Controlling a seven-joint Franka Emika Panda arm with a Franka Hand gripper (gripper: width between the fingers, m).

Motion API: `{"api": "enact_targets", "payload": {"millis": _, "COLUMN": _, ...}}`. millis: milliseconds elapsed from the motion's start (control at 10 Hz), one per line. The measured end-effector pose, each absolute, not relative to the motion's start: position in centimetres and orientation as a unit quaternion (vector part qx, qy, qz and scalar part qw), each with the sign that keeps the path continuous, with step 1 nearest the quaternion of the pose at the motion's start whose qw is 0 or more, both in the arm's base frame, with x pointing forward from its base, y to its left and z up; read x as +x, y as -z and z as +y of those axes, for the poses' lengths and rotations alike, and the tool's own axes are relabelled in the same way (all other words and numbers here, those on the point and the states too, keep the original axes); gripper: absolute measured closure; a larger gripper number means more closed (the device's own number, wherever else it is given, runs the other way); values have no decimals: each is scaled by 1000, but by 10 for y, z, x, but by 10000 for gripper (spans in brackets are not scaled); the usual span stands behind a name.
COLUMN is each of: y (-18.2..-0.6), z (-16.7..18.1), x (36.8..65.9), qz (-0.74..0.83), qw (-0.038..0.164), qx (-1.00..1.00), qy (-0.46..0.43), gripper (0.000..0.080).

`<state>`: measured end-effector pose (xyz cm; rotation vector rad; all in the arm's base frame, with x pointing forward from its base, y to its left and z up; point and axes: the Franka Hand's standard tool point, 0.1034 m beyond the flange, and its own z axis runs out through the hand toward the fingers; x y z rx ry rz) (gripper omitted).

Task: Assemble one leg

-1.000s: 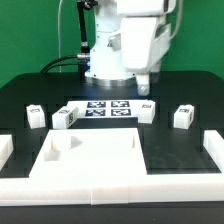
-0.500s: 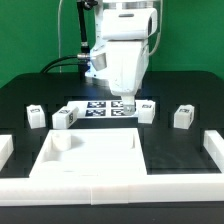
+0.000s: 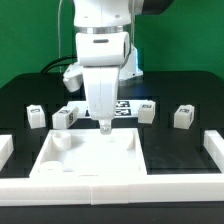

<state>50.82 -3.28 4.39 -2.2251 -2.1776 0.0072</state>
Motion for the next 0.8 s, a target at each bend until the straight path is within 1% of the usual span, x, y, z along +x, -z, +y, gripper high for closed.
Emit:
{"api": "enact_targets", "payload": {"millis": 200, "y": -25, "z": -45, "x": 503, "qz": -699, "qw": 25, "qx": -714, "qy": -7, "gripper": 150}}
{"api": "enact_targets", "payload": {"millis": 400, "y": -13, "z": -47, "x": 499, "qz": -697, "qw": 33, "qx": -716, "qy": -12, "gripper": 150}}
{"api": "enact_targets", "payload": {"millis": 500, "y": -10, "z": -46, "x": 497, "qz": -697, "qw": 35, "qx": -716, "qy": -14, "gripper": 150}}
{"api": "enact_targets", "payload": {"millis": 700, "y": -11, "z": -46, "x": 497, "qz": -693, "qw": 35, "qx": -720, "qy": -14, "gripper": 150}}
{"api": "enact_targets", "payload": {"millis": 800, "y": -10, "z": -46, "x": 497, "qz": -693, "qw": 35, "qx": -720, "qy": -14, "gripper": 271}}
